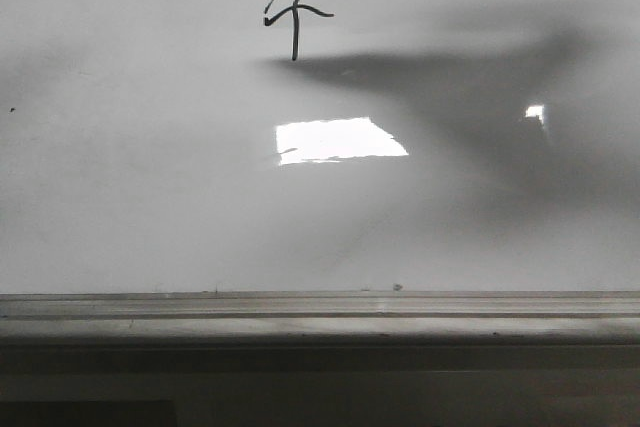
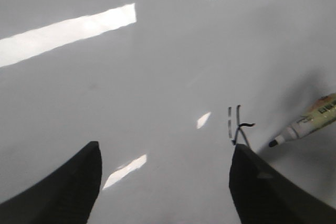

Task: Write number 4 on whiteboard

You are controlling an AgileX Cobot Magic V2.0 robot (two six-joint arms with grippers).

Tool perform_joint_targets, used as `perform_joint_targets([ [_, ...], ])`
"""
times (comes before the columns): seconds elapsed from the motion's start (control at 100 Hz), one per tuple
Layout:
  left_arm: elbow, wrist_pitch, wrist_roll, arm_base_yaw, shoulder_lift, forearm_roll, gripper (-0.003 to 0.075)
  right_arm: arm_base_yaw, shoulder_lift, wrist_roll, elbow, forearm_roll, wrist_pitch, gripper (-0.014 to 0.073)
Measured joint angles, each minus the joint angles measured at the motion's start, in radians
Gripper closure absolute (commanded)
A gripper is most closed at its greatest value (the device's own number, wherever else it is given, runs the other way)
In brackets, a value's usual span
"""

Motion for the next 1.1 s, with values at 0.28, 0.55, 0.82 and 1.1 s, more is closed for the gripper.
perform_joint_targets([
  [0.28, 0.000, 0.098, 0.216, -0.119, 0.036, -0.157, 0.0248, 0.000, -0.015, 0.000, -0.027, 0.006, 0.071, 0.0638],
  [0.55, 0.000, 0.005, 0.304, -0.395, 0.162, -0.162, 0.0248, 0.000, 0.001, 0.002, -0.029, 0.006, 0.155, 0.0638],
  [0.82, -0.027, -0.179, 0.348, -0.611, 0.238, -0.113, 0.0301, 0.000, 0.009, 0.004, -0.029, 0.005, 0.211, 0.0638],
  [1.1, -0.053, -0.209, 0.350, -0.628, 0.285, -0.098, 0.0462, 0.000, 0.009, 0.006, -0.029, 0.005, 0.251, 0.0638],
])
